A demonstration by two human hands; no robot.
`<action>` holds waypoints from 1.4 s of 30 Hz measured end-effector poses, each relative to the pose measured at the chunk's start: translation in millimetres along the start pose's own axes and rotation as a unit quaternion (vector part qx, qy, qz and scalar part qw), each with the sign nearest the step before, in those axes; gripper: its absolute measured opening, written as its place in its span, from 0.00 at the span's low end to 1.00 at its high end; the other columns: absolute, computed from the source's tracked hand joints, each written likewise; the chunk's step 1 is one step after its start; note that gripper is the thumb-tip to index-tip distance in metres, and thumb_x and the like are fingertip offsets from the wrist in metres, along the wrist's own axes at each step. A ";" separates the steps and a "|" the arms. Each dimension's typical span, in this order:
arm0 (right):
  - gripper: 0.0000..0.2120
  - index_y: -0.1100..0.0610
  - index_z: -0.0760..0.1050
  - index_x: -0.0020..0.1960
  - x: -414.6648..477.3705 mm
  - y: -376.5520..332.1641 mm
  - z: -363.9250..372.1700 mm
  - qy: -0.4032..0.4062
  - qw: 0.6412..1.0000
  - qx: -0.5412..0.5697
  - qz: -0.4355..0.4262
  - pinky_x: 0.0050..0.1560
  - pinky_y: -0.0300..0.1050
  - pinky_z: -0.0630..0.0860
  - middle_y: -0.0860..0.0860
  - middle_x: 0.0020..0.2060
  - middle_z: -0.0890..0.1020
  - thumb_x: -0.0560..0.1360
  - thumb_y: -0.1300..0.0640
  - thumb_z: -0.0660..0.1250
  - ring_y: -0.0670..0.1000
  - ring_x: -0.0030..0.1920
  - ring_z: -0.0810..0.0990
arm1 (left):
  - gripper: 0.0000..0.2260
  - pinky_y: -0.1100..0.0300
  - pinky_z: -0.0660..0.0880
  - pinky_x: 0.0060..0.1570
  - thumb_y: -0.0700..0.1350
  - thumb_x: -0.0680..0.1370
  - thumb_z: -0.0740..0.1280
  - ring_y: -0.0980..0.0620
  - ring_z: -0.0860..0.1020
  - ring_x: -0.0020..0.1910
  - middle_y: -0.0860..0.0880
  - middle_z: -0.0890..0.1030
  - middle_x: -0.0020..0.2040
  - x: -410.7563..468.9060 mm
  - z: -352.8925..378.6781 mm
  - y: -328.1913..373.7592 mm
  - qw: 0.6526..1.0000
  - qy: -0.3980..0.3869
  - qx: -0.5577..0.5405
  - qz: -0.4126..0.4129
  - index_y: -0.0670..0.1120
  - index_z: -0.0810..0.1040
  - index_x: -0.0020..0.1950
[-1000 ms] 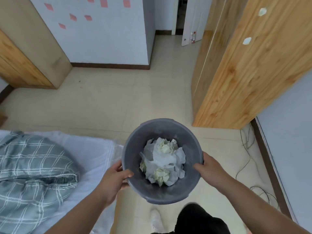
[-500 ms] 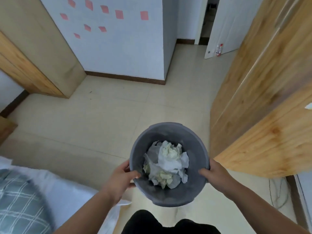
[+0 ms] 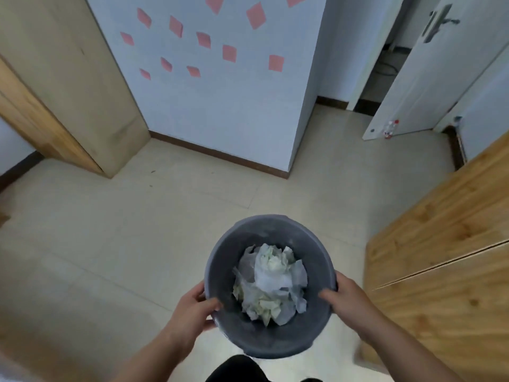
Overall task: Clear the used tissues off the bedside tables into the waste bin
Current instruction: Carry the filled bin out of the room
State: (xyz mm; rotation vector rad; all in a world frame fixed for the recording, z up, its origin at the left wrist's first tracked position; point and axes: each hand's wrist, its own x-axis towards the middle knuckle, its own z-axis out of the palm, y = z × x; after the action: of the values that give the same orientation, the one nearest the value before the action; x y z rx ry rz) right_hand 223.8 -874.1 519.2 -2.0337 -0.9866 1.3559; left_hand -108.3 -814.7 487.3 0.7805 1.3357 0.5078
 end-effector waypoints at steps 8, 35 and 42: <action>0.16 0.44 0.80 0.55 119.6 -86.8 -47.9 0.042 0.998 0.046 0.013 0.37 0.42 0.83 0.43 0.44 0.88 0.75 0.64 0.67 0.45 0.42 0.87 | 0.26 0.55 0.86 0.42 0.38 0.66 0.70 0.47 0.88 0.51 0.48 0.89 0.56 133.4 14.7 169.1 0.996 -0.073 0.058 0.014 0.56 0.86 0.61; 0.15 0.43 0.78 0.54 634.7 -366.2 -61.0 -0.092 0.994 -0.049 0.040 0.36 0.40 0.84 0.44 0.44 0.88 0.76 0.62 0.67 0.44 0.40 0.87 | 0.26 0.55 0.86 0.43 0.33 0.73 0.71 0.47 0.88 0.53 0.51 0.89 0.56 527.7 -53.4 416.7 0.995 0.036 -0.046 -0.081 0.56 0.82 0.66; 0.13 0.39 0.76 0.51 747.1 -355.7 -53.5 -0.055 0.993 -0.072 0.072 0.32 0.35 0.77 0.39 0.44 0.85 0.76 0.59 0.68 0.41 0.40 0.84 | 0.24 0.59 0.86 0.46 0.34 0.75 0.71 0.50 0.88 0.55 0.52 0.89 0.59 670.7 -61.6 433.8 0.996 -0.017 0.007 -0.087 0.59 0.83 0.64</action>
State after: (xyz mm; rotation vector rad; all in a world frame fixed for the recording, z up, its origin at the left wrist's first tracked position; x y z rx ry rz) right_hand 349.6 -66.4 380.3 -2.1923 -1.0299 1.5261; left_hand 1.3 -30.4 366.3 0.6743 1.3634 0.3466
